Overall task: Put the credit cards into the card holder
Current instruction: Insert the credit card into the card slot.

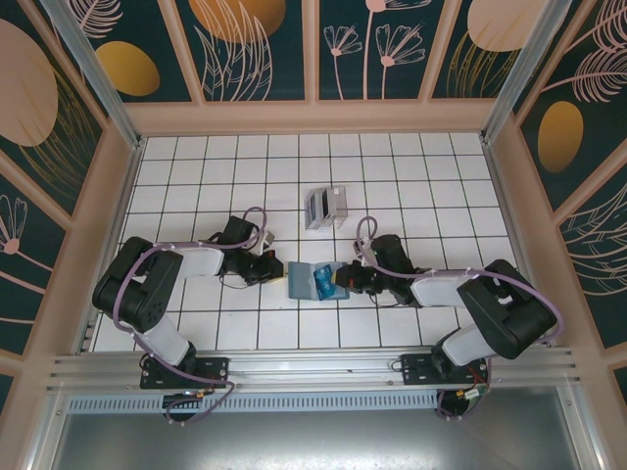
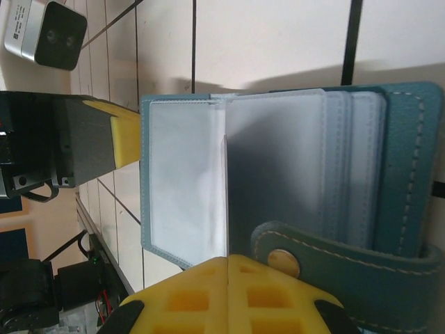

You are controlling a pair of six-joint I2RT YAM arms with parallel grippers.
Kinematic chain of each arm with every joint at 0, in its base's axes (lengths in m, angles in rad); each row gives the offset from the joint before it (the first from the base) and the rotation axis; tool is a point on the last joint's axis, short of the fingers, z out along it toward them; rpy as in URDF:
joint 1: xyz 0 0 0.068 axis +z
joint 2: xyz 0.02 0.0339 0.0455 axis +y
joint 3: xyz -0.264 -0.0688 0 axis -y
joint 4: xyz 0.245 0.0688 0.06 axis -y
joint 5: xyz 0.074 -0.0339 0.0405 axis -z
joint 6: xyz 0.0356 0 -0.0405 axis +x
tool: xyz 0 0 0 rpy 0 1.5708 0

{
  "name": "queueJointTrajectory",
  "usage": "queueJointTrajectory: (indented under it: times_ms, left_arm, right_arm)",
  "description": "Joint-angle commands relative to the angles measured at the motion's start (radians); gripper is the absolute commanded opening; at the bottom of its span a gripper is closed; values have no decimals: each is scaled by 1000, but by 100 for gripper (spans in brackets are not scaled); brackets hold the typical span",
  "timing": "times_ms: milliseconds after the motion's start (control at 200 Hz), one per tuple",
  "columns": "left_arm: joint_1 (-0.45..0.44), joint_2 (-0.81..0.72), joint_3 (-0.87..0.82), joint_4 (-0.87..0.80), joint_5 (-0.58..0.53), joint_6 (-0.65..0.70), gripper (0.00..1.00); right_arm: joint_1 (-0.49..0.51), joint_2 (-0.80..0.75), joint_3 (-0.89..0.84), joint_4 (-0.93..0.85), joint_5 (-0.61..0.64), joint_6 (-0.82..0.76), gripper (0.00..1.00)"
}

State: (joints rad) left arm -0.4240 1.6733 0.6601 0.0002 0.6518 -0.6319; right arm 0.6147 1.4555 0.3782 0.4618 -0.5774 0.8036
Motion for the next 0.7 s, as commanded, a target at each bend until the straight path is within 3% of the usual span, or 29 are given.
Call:
queueJointTrajectory:
  times_ms: [0, 696]
  left_arm:
    - [1, 20, -9, 15, 11, 4, 5]
    - [1, 73, 18, 28, 33, 4, 4]
  right_arm:
    - [-7, -2, -14, 27, -15, 9, 0]
    - [12, 202, 109, 78, -30, -1, 0]
